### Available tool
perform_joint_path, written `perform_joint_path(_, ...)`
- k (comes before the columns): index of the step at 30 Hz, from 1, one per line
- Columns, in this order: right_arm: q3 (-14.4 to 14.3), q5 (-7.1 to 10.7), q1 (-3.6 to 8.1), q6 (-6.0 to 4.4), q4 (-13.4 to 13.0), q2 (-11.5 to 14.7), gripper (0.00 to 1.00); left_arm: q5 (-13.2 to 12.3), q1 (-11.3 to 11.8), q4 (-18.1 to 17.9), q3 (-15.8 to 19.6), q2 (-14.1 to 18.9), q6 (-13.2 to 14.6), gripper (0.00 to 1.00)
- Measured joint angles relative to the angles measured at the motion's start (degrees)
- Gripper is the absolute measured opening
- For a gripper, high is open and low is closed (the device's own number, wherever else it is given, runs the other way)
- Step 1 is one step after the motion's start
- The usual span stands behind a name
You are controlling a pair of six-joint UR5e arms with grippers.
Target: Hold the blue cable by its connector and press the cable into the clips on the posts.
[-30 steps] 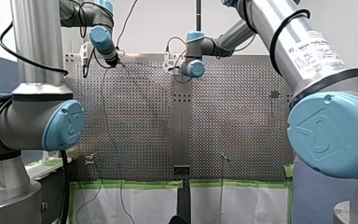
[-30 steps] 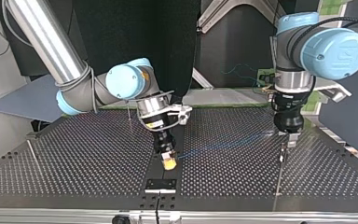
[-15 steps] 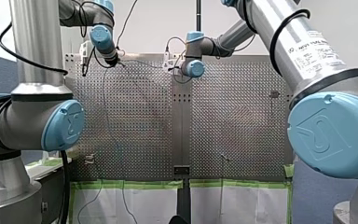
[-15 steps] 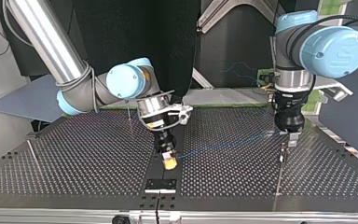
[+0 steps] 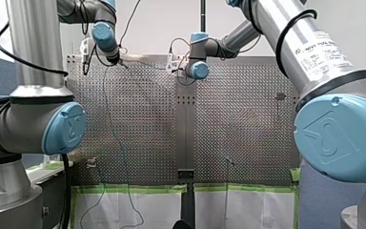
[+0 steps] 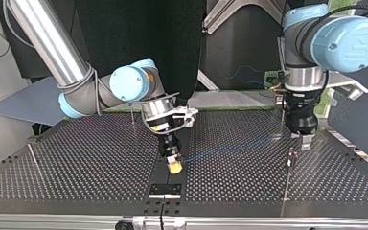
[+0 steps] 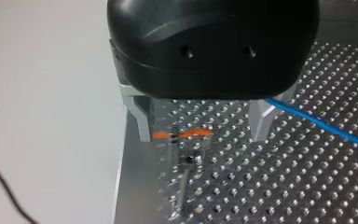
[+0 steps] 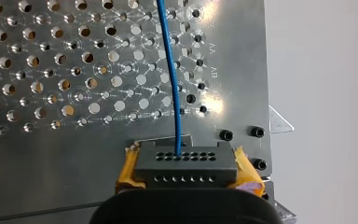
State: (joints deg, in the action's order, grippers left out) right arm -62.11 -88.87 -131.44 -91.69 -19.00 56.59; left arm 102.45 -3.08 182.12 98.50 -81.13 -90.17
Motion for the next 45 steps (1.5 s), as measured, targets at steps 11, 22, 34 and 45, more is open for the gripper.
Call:
perform_joint_path(11,0.0,0.04,-0.02,0.0,0.2,0.0,0.0,1.4,-0.5,0.1,0.0,0.5,-0.1,1.0)
perform_joint_path(22,0.0,0.0,-0.03,0.0,0.3,0.0,0.0,0.6,-0.8,-0.1,0.0,0.4,-0.8,1.0)
perform_joint_path(34,0.0,0.05,-0.02,0.0,0.3,0.0,0.0,0.5,-1.1,-0.1,0.5,0.4,-0.8,1.0)
perform_joint_path(45,0.0,0.05,-0.03,0.0,0.4,0.0,0.0,-1.2,-2.4,-0.1,0.6,-1.0,-0.2,1.0)
